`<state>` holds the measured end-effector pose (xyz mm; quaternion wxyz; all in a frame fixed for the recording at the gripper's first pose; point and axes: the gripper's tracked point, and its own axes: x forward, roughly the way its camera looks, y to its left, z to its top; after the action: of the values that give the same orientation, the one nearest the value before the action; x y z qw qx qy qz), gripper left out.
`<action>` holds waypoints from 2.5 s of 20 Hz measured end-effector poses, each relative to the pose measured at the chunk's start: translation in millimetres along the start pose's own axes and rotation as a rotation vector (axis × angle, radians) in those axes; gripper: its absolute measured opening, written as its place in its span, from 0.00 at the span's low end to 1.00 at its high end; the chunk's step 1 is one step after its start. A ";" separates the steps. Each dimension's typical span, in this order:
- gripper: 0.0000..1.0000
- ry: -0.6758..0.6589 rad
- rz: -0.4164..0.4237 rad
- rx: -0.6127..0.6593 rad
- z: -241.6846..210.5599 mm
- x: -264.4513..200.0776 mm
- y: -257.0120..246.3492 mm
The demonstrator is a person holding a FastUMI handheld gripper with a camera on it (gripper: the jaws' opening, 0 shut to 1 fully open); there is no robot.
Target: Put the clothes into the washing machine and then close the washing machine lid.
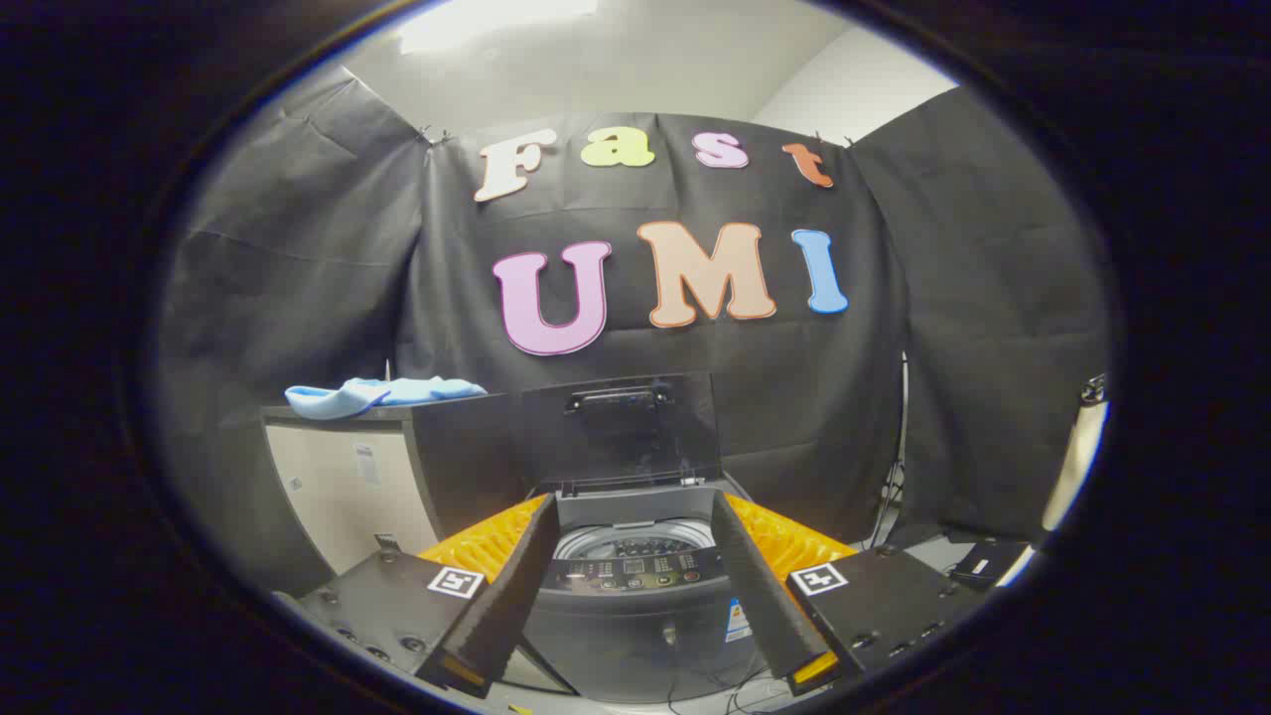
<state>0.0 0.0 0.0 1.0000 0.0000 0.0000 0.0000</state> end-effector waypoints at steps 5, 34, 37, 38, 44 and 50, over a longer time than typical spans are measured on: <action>0.96 0.008 -0.002 0.000 -1.6 -0.4 2.7; 0.97 0.097 0.194 0.072 127.3 128.6 230.5; 0.97 0.193 0.274 0.041 110.0 152.9 287.1; 0.97 0.227 0.272 0.037 102.3 163.8 297.6; 0.98 0.471 0.290 0.022 57.0 218.9 371.6; 0.98 0.612 0.232 -0.127 24.8 259.8 406.3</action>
<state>259.8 406.3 24.8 0.9450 -0.0625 0.3003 0.1137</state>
